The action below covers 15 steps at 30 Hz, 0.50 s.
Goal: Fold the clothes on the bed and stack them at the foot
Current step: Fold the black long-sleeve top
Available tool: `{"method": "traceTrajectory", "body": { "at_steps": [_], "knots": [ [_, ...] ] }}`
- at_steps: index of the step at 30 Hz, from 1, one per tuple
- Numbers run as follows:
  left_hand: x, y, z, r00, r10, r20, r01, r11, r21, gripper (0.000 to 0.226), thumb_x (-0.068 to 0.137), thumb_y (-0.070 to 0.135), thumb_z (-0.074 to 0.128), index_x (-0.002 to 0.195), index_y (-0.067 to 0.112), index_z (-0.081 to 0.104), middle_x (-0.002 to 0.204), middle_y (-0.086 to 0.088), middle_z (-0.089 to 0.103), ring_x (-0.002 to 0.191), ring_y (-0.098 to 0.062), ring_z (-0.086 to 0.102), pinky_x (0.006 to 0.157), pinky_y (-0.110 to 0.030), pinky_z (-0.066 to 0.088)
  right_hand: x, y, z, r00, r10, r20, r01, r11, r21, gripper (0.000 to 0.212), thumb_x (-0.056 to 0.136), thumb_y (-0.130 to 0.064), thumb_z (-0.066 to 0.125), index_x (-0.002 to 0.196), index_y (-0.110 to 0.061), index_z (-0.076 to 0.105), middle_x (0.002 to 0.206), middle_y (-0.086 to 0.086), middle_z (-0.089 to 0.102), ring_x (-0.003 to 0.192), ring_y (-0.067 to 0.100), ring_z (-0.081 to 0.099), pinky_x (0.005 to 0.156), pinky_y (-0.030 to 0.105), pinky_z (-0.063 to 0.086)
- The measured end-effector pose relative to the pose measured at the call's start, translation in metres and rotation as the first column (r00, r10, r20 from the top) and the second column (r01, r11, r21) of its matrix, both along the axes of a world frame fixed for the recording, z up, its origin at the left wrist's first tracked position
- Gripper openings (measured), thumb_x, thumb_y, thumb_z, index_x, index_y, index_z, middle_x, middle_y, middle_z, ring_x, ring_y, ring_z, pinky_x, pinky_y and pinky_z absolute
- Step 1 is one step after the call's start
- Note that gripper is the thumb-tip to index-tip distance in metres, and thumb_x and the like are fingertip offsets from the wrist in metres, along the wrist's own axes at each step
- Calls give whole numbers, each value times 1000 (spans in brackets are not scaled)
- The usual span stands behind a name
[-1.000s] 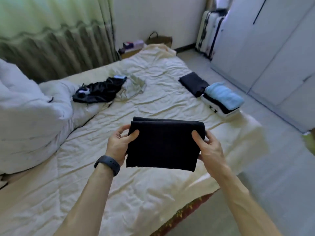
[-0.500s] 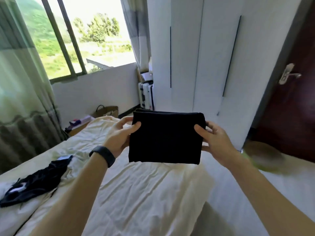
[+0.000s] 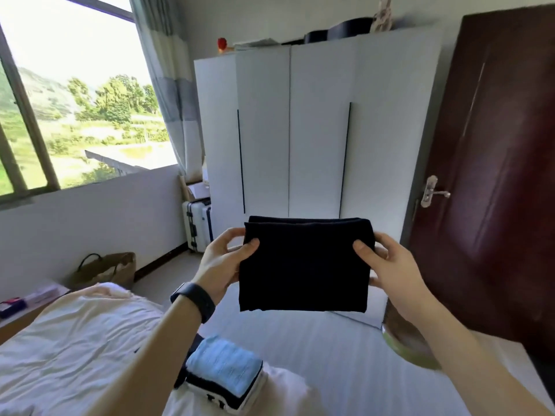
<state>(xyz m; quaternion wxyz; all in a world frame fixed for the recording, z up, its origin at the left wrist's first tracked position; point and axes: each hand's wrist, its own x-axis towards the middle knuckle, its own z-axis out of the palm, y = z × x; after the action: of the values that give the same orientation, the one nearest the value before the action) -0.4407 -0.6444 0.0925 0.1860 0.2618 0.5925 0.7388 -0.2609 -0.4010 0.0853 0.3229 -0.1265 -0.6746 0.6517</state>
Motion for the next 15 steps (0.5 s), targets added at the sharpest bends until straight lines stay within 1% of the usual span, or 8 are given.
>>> {"method": "traceTrajectory", "body": {
  "at_steps": [2,3,5,8,12,14,15],
  "knots": [
    [-21,28,9,1000,-10,-22,9,1000,-14,34,87,24,74,119,19,63,105,-15,76,91,-32,73,72,-40,63,-17,23,10,1000,-21,-12,21,1000,17,23,98,-28,67,121,-27,66,106,1,78,97,16,75,69,30,62],
    [-32,44,13,999,-20,-28,20,1000,-20,32,90,23,72,120,20,62,105,-16,76,92,-33,73,73,-40,63,-25,37,14,999,-35,-15,35,999,23,24,98,-27,67,122,-27,65,105,1,78,96,16,76,69,31,62],
    [-50,73,18,998,-42,-40,41,999,-30,31,92,23,71,121,21,60,104,-16,76,91,-32,73,68,-36,61,-41,63,21,998,-52,-25,53,998,32,27,97,-24,68,124,-26,64,102,2,78,94,18,76,68,32,62],
    [-77,112,22,997,-69,-28,68,997,-43,34,90,25,72,121,23,59,104,-16,76,85,-28,73,62,-29,57,-64,103,25,998,-56,-30,57,997,48,28,97,-22,68,124,-23,64,100,3,78,92,19,76,67,31,62],
    [-111,161,20,996,-86,-26,83,993,-83,38,87,26,75,121,22,59,105,-16,75,84,-28,74,61,-28,56,-99,161,22,999,-28,-18,29,997,65,28,98,-22,67,126,-25,63,101,2,78,93,19,76,70,34,63],
    [-128,186,22,998,-62,-33,59,995,-84,40,83,28,77,120,23,61,104,-15,76,83,-28,74,59,-28,55,-121,191,23,1000,7,-18,-5,997,71,26,98,-23,66,124,-26,63,99,0,78,93,18,76,69,33,63],
    [-136,199,24,998,-38,-40,35,996,-82,38,84,28,78,118,25,63,104,-15,76,82,-27,73,57,-27,55,-134,208,24,999,32,-25,-30,997,68,24,98,-23,66,122,-26,64,99,0,78,92,18,76,67,32,62]
  ]
}}
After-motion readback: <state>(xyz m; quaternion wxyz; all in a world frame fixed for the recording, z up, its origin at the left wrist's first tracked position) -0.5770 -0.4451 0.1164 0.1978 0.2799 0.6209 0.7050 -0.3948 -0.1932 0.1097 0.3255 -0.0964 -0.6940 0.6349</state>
